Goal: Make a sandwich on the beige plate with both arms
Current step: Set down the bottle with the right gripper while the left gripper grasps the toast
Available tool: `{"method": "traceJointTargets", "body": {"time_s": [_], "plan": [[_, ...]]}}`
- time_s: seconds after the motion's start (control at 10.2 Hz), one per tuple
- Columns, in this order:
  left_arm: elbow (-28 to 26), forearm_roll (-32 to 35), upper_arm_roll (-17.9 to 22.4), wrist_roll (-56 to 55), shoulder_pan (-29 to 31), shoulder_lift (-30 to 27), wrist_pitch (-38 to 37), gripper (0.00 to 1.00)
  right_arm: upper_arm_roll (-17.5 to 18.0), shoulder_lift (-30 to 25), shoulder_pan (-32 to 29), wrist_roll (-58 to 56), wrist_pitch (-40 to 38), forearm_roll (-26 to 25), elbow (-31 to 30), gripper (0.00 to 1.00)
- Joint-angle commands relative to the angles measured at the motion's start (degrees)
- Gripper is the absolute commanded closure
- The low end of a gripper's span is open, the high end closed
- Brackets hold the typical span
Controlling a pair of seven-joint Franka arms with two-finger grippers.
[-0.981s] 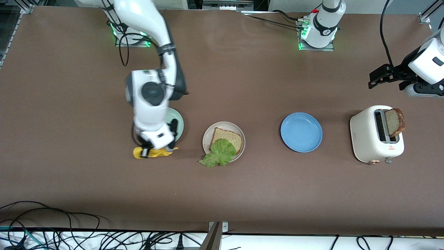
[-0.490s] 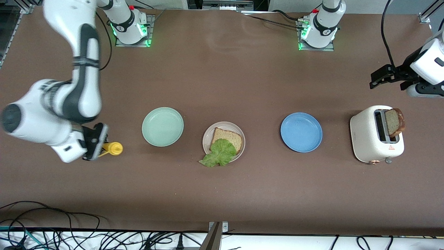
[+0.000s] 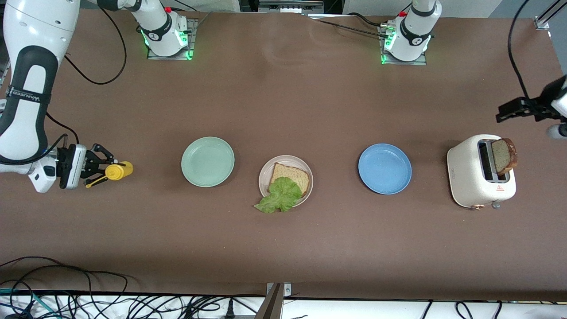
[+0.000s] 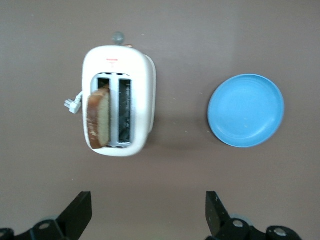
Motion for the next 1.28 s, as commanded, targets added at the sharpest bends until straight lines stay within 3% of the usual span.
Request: {"method": "traceJointTargets", "body": {"time_s": [0.0,0.2,0.39,0.59,0.88,0.98,1.08,1.18], "plan": [[0.6,2.0,-0.7,6.3,4.7,5.1,5.6,0.00,0.7,-1.7,-2.1,-9.0,-2.1,4.2,-6.4,1.00],[-2.2,1.8,-0.7,12.4,8.6,8.1,12.9,0.00,0.8,-1.3,-4.8,-16.7,-2.5,4.5,-8.3,1.00],[-9.3,1.8,-0.7,12.8,9.9,7.9,20.4,0.00,1.0,-0.5,-7.0,-22.3,-3.3,4.5,-8.3,1.00],[-14.2,1.8,-0.8,12.8,10.3,7.5,24.5,0.00,1.3,1.6,-7.9,-29.2,-3.7,7.4,-8.4,1.00],[-18.5,1.5,-0.8,12.8,10.3,7.5,29.0,0.01,2.1,3.8,-9.5,-30.4,-6.4,10.7,-9.2,1.00],[-18.9,1.5,-0.8,12.8,10.3,7.5,29.0,0.06,3.5,4.0,-10.6,-30.4,-6.3,11.4,-9.6,1.00],[-19.3,1.5,-0.8,12.8,10.3,7.5,29.0,0.25,5.8,4.6,-12.9,-30.5,-6.3,11.5,-9.5,1.00],[-19.5,1.7,-0.8,12.9,10.3,7.5,29.0,0.53,8.1,5.0,-15.2,-30.5,-6.2,11.6,-9.3,1.00]]}}
